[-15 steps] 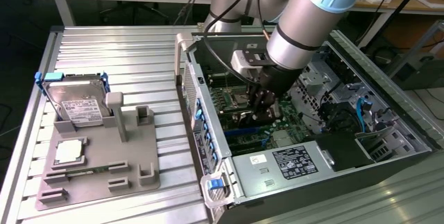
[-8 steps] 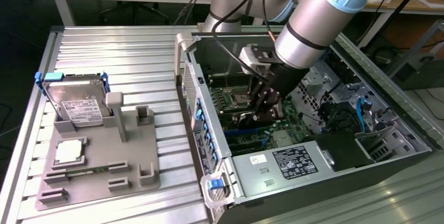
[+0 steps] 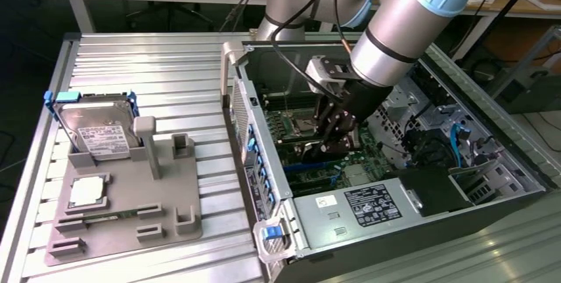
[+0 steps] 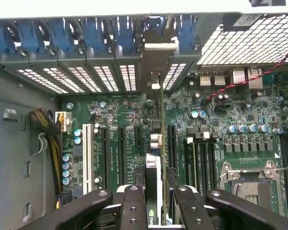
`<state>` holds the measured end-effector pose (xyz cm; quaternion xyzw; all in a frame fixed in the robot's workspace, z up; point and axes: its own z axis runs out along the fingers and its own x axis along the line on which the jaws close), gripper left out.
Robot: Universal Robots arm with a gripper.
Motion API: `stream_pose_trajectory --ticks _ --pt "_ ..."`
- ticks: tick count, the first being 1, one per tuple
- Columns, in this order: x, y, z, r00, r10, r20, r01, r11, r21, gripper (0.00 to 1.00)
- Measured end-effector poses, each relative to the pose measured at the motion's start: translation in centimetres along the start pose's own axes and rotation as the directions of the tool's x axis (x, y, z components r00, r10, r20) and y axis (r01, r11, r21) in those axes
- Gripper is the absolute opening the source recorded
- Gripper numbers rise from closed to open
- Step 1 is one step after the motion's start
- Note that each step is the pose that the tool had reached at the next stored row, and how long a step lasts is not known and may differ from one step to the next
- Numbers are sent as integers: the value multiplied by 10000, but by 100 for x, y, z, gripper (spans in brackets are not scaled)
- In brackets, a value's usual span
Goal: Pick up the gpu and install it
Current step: 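Insert the gpu into the slot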
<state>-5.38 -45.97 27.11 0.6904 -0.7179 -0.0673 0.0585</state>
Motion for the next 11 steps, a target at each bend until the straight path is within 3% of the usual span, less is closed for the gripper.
stream_pose_trajectory --ticks 6,11 --pt "-12 -3 30 10000 26 4 -26 10000 -32 27" --pt "-12 -1 42 10000 93 9 -93 9998 -176 27"
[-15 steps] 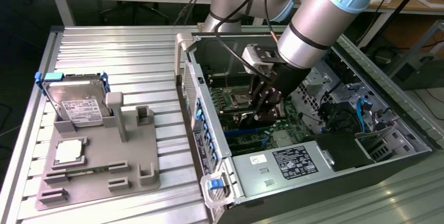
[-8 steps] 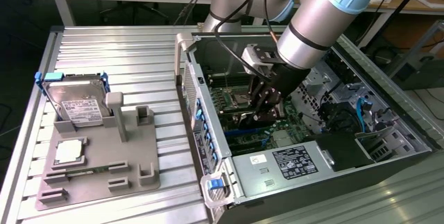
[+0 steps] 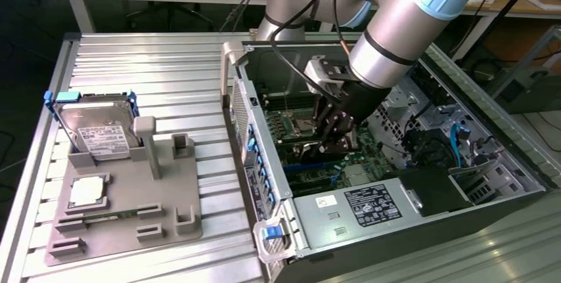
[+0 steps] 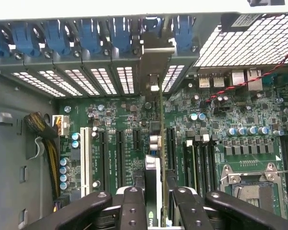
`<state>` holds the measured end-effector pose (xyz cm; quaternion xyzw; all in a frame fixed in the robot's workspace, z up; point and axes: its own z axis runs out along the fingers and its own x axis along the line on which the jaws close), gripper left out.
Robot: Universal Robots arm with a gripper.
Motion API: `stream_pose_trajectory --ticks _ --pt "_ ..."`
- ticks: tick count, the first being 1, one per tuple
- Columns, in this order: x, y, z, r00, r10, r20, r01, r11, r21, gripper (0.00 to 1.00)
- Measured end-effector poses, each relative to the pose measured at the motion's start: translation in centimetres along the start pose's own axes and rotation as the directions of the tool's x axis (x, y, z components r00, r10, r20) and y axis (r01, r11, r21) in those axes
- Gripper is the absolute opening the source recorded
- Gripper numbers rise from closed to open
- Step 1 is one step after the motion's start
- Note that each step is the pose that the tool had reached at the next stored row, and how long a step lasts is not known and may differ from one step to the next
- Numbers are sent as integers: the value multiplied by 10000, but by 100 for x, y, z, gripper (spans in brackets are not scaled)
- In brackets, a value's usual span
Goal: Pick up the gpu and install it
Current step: 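Insert the gpu into the slot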
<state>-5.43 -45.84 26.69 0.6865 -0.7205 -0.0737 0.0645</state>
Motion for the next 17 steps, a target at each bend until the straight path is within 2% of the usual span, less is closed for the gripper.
stream_pose_trajectory --ticks 4,7,12,17 --pt "0 15 9 10000 42 6 -42 10000 -69 27" --pt "1 28 17 10000 64 7 -64 9999 -97 27" --pt "0 27 24 10000 66 11 -66 9999 -98 27" --pt "1 16 79 10000 67 2 -67 9999 -98 27"
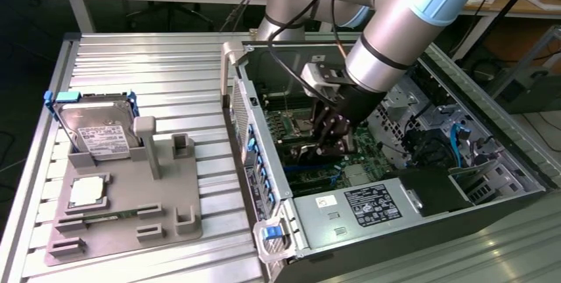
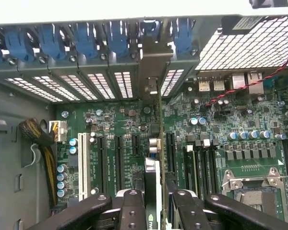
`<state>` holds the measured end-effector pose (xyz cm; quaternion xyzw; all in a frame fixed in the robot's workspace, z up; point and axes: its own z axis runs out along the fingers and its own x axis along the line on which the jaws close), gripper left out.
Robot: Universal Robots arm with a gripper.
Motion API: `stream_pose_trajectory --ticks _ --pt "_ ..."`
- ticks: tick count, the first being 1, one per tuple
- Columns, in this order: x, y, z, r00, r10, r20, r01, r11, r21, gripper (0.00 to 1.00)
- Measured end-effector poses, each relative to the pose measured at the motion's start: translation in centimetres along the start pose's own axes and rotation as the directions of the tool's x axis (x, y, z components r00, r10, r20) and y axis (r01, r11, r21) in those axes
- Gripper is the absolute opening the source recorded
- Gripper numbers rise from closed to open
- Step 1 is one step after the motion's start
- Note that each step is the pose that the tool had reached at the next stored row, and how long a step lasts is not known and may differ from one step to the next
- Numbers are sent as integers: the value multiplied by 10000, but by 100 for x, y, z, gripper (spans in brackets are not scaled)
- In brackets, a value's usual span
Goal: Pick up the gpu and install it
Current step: 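Insert the gpu into the slot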
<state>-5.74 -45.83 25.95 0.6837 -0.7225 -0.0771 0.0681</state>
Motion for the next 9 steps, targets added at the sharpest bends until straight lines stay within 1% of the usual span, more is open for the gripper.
stream_pose_trajectory --ticks 3,5,9 --pt "1 -4 25 10000 3 -8 -3 10000 -4 27" --pt "1 -11 54 10000 2 -3 -2 10000 0 27" --pt "1 -13 64 10000 3 -4 -3 10000 -3 27"
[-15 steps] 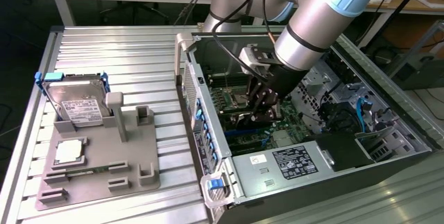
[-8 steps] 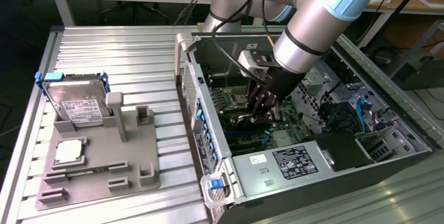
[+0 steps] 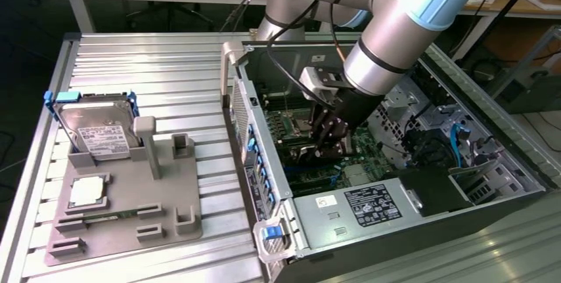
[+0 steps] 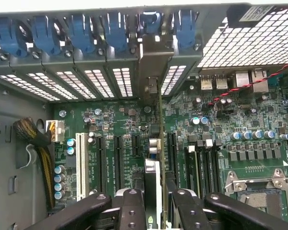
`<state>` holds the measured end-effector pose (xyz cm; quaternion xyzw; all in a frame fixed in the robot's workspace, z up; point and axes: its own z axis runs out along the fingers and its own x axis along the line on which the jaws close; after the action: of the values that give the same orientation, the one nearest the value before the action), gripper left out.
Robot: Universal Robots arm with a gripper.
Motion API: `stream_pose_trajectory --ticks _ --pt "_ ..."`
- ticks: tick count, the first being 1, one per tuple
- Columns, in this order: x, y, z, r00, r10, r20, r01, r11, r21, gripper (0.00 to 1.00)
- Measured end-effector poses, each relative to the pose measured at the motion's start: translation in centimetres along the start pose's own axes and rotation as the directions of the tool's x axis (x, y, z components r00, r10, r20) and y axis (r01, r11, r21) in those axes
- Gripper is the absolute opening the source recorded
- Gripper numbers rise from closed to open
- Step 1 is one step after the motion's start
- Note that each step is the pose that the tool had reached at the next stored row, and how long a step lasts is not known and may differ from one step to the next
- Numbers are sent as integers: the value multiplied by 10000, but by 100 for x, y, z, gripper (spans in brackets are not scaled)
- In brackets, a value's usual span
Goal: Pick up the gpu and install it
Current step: 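Insert the gpu into the slot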
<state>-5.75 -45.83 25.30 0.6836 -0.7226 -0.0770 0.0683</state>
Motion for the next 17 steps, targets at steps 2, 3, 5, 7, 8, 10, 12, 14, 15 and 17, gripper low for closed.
stream_pose_trajectory --ticks 2,3,5,7,8,10,12,14,15,17 --pt "0 1 -2 10000 0 4 0 10000 -1 27" --pt "-2 2 -11 10000 -2 14 2 10000 3 27" --pt "-1 8 -39 10000 0 5 0 10000 -2 27" --pt "-1 10 -46 10000 -1 5 1 10000 -2 27" --pt "-1 10 -46 10000 -2 5 2 10000 -3 27" --pt "-1 10 -47 10000 -1 3 1 10000 -4 27" --pt "-1 11 -47 10000 0 3 0 10000 -3 27" --pt "-1 11 -47 10000 0 3 0 10000 -4 27" --pt "-1 11 -47 10000 0 3 0 10000 -3 27" --pt "0 10 -47 10000 -1 2 1 10000 -4 27"
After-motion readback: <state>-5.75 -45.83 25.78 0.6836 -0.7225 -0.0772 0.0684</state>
